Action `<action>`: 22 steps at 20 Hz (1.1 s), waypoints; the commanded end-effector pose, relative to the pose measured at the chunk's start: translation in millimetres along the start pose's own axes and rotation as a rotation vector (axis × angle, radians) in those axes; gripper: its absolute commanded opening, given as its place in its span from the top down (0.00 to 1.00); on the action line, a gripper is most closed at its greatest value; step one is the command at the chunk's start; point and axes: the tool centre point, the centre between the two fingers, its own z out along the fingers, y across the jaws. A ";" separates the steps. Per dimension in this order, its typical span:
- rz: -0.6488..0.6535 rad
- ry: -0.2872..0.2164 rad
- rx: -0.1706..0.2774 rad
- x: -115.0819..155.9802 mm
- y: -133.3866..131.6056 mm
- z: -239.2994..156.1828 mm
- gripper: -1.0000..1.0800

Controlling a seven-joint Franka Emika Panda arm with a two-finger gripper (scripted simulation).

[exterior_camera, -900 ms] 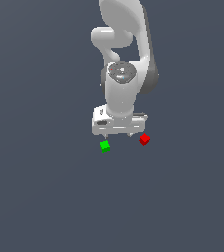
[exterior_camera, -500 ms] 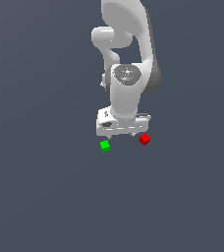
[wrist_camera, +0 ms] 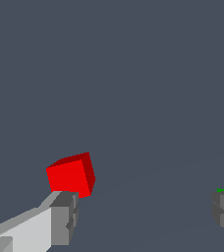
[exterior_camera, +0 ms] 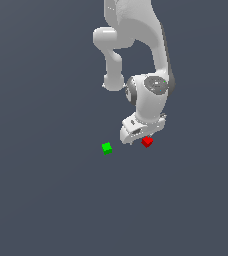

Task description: Stack the red cube on top of the green cube.

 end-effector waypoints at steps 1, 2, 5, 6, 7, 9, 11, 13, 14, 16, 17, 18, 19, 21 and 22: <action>-0.088 0.003 -0.001 -2.5 -24.7 13.2 0.04; -0.116 0.003 -0.001 -3.9 -32.7 17.6 0.04; -0.184 0.005 -0.002 -8.4 -51.5 28.3 0.04; -0.202 0.005 -0.003 -9.7 -56.2 31.0 0.04; -0.216 0.006 -0.003 -10.9 -60.1 33.3 0.04; -0.236 0.006 -0.004 -12.8 -65.5 36.6 0.04; -0.246 0.006 -0.004 -13.8 -67.9 38.3 0.04; -0.245 0.006 -0.005 -14.0 -67.5 38.5 0.04; -0.243 0.005 -0.004 -13.8 -67.6 38.1 0.04; -0.243 0.005 -0.004 -13.8 -67.6 39.5 0.04; -0.243 0.005 -0.004 -13.9 -67.5 41.1 0.04; -0.243 0.005 -0.004 -13.9 -67.4 43.5 0.04; -0.244 0.005 -0.004 -14.0 -67.7 46.4 0.04; -0.244 0.005 -0.004 -14.3 -67.4 54.3 0.04; -0.244 0.005 -0.005 -14.5 -67.6 59.1 0.04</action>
